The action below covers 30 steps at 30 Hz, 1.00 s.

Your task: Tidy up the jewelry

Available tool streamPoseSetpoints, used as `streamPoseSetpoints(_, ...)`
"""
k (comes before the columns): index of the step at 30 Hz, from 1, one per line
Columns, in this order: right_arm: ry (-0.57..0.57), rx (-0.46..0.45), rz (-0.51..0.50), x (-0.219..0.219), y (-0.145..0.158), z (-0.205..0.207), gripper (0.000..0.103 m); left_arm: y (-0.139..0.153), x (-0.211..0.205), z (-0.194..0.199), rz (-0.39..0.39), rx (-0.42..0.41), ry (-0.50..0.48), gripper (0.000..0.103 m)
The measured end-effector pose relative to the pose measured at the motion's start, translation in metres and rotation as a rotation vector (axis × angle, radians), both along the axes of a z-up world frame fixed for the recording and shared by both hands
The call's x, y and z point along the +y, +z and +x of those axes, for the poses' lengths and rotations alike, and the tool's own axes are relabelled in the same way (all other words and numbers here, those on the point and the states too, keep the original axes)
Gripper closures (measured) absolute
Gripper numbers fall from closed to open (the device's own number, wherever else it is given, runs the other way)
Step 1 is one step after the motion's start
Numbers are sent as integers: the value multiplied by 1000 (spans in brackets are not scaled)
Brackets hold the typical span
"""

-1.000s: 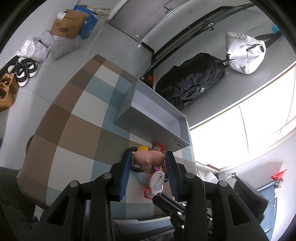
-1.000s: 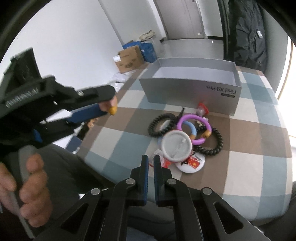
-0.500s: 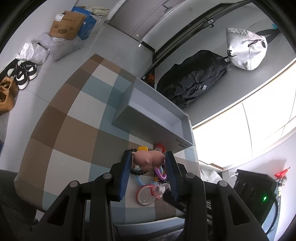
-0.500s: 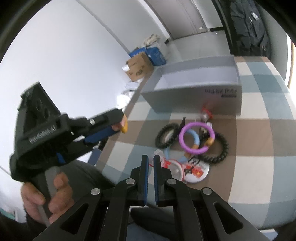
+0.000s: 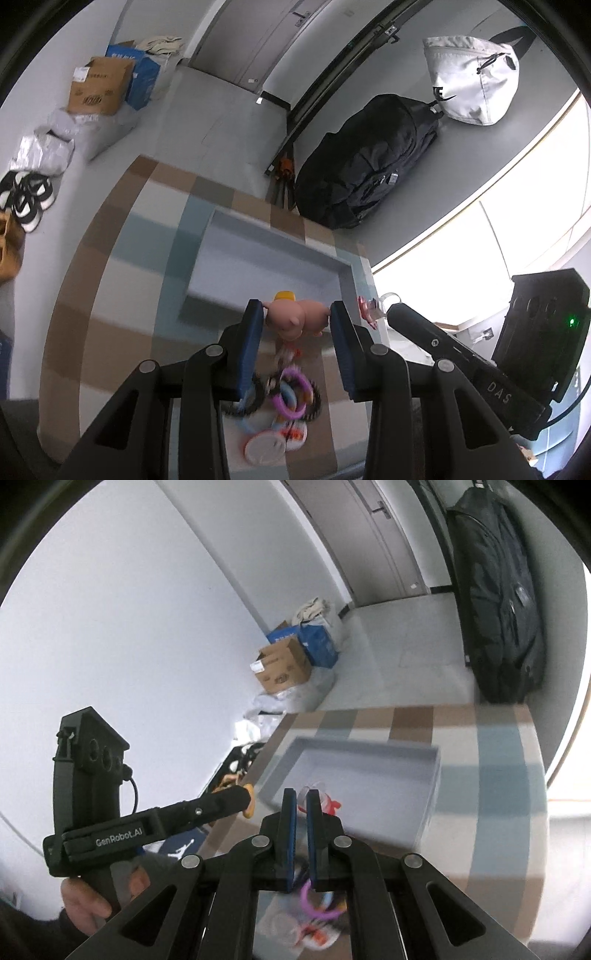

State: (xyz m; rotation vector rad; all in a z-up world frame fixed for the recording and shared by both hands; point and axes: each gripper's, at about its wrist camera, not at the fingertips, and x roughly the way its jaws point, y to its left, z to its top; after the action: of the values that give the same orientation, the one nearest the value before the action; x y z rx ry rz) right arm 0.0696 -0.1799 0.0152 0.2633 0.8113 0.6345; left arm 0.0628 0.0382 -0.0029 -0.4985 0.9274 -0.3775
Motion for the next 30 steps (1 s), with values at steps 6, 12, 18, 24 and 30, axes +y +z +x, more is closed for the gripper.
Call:
streamPoseSetpoints(6, 27, 14, -34, -4, -11, 37, 98, -2, -17, 45, 67, 12, -20, 72)
streamPoseSetpoints(12, 28, 77, -27, -9, -38, 66, 98, -24, -28, 71, 116, 40, -49, 71)
streamPoseSetpoints(18, 31, 138, -23, -11, -57, 81, 98, -39, -34, 80, 123, 69, -74, 71)
streamPoseSetpoints(24, 35, 163, -21, -11, -63, 88, 96, -42, -36, 88, 118, 68, -94, 71)
streamPoseSetpoints(30, 41, 139, -29, -12, -57, 85, 84, -43, -35, 92, 98, 73, -109, 68)
